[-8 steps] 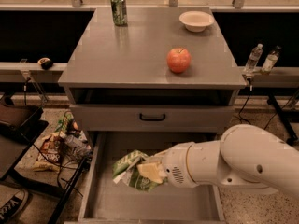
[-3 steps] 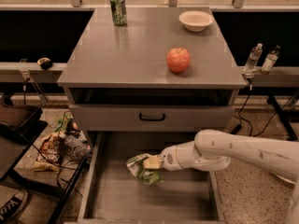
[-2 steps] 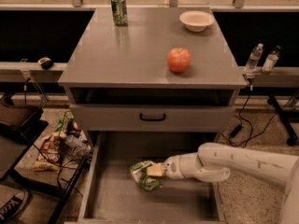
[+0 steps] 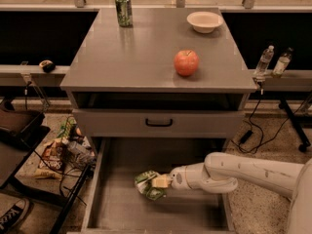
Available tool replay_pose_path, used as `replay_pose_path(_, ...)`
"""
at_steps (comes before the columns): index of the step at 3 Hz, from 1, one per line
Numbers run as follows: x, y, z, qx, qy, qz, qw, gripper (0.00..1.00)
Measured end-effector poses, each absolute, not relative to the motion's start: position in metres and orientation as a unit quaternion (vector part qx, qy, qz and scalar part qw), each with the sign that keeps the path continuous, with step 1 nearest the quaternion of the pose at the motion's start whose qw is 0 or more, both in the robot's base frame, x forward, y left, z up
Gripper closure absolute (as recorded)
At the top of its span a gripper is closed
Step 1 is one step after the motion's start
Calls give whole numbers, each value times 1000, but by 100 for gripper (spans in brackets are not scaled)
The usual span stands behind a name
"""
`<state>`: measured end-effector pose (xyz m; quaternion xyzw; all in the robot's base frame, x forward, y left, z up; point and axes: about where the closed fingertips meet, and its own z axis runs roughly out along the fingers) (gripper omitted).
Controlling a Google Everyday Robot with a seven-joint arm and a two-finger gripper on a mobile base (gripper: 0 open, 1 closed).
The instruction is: Place green jalapeno chip bag into middle drawer
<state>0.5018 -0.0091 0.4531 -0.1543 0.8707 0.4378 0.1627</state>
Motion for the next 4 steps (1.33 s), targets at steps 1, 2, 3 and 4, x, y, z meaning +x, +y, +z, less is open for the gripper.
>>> replay_pose_path(1, 502, -9, 453, -154, 871, 438, 163, 34)
replay_pose_path(2, 502, -9, 453, -154, 871, 438, 163, 11)
replay_pose_path(3, 502, -9, 453, -154, 871, 438, 163, 0)
replay_pose_path(4, 495, -6, 468, -177, 870, 429, 165, 0)
